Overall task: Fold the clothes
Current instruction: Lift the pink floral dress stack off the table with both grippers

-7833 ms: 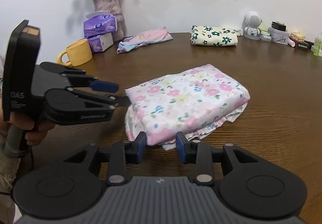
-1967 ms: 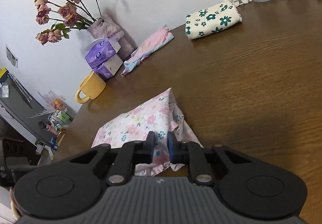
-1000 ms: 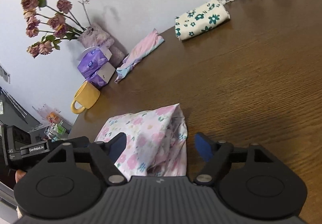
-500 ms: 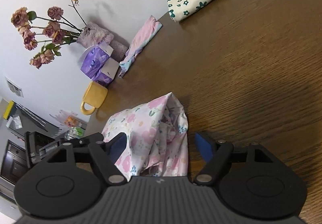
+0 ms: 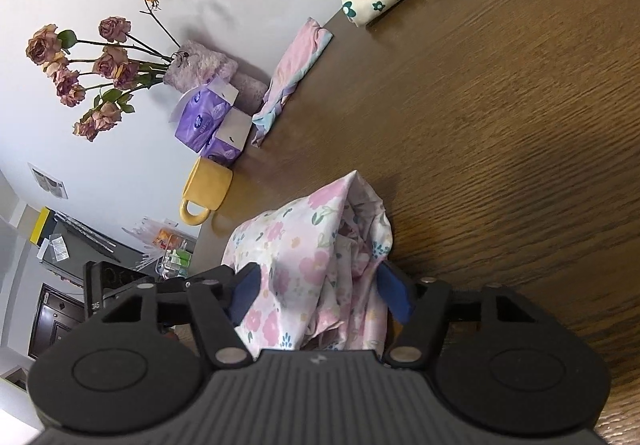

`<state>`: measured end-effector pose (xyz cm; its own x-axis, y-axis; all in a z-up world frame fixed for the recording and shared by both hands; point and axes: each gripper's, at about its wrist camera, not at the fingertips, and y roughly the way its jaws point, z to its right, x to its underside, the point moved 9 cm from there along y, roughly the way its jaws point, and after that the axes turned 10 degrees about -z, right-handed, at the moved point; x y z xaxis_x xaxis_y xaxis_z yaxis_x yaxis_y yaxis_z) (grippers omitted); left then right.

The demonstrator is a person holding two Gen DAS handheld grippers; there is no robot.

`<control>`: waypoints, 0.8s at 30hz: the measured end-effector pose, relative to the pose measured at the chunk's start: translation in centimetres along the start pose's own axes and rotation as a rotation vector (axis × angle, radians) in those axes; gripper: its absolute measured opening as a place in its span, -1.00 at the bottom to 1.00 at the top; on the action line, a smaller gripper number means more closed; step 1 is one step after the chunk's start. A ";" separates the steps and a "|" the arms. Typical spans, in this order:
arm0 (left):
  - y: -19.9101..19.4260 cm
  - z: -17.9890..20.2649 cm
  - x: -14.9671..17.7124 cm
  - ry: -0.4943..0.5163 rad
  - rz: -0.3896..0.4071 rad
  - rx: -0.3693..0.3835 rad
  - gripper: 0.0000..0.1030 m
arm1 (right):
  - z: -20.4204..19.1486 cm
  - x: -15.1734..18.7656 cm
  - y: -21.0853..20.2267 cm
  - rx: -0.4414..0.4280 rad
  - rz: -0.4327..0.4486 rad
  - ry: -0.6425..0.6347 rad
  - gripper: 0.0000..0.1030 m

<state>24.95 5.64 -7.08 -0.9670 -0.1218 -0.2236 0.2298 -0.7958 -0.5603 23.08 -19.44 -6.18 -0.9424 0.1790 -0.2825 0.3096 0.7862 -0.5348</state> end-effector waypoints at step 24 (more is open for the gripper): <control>0.8 -0.2 0.2 0.045 0.014 0.015 -0.41 | 1.2 0.4 0.7 -0.067 -0.017 0.059 -0.54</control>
<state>25.00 5.09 -7.75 -0.9578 -0.1065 -0.2670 0.2412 -0.8030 -0.5450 23.11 -19.55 -7.62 -0.9539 0.1983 -0.2252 0.2862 0.8270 -0.4839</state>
